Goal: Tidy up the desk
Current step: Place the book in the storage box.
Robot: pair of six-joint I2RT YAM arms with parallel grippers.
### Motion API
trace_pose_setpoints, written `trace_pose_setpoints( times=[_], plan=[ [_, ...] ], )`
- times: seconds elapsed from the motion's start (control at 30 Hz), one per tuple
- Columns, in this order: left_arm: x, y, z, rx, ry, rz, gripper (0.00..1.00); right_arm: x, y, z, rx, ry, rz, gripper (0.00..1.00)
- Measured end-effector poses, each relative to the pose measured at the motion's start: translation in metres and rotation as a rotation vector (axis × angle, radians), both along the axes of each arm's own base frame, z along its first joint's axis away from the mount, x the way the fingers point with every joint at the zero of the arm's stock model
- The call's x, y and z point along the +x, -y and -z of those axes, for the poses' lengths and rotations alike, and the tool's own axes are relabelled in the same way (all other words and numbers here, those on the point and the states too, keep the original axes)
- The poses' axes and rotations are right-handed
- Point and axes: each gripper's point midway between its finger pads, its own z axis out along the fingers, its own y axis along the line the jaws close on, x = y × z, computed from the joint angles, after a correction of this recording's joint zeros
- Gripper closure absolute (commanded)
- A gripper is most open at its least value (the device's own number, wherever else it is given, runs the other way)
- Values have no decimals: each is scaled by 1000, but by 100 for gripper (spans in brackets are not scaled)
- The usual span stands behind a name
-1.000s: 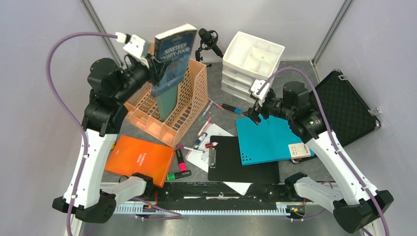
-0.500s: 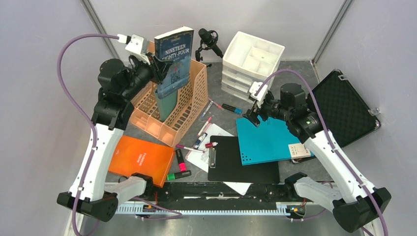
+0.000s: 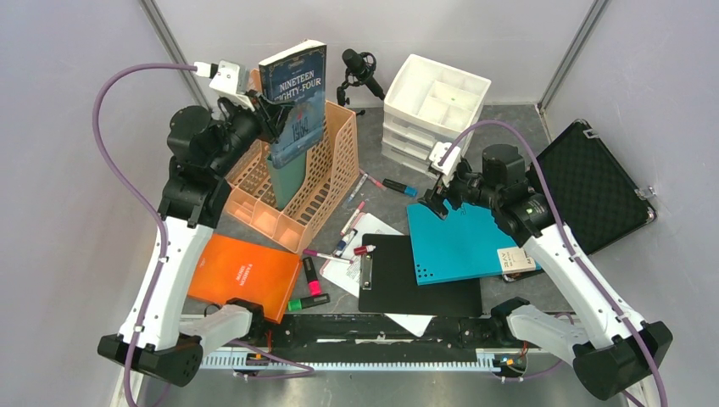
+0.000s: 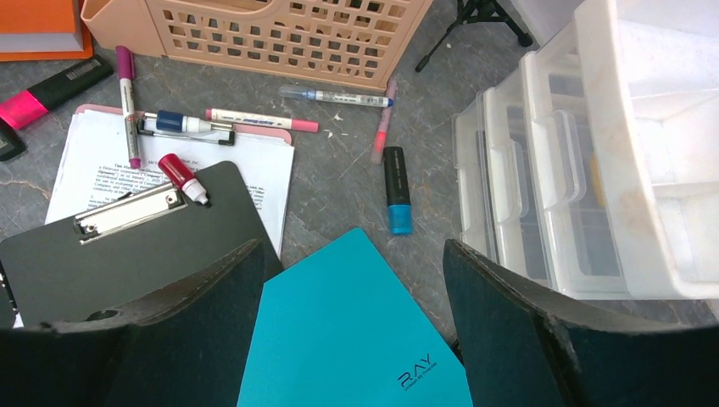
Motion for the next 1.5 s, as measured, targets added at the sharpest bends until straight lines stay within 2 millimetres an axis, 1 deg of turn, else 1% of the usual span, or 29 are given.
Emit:
trace_pose_setpoints(
  times=[0.07, 0.17, 0.43, 0.6, 0.8, 1.07, 1.27, 1.37, 1.5],
  plan=[
    [0, 2, 2, -21, 6, 8, 98, 0, 0, 2, -2, -5, -1, 18],
    [2, 7, 11, -42, 0, 31, 98, 0, 0, 4, -3, -9, -1, 18],
    [16, 13, 51, -49, -29, 39, 98, 1, 0, 8, -4, -11, 1, 18],
    [23, 14, 69, -43, -30, 36, 98, 3, 1, 6, -1, -4, 3, 18],
    [27, 13, 80, -16, -8, 26, 98, 3, 1, 5, 0, -1, 6, 18],
    [31, 7, 82, 37, 23, -4, 98, 5, 2, 10, -6, -9, 9, 18],
    [33, 7, 84, 35, 45, -3, 98, 7, 1, 13, -10, -16, 9, 18],
    [34, 9, 92, 33, 52, 3, 98, 7, 1, 13, -11, -15, 9, 18],
    [34, 18, 111, 43, 80, 25, 98, 8, 1, 14, -13, -15, 7, 18]
  ],
)
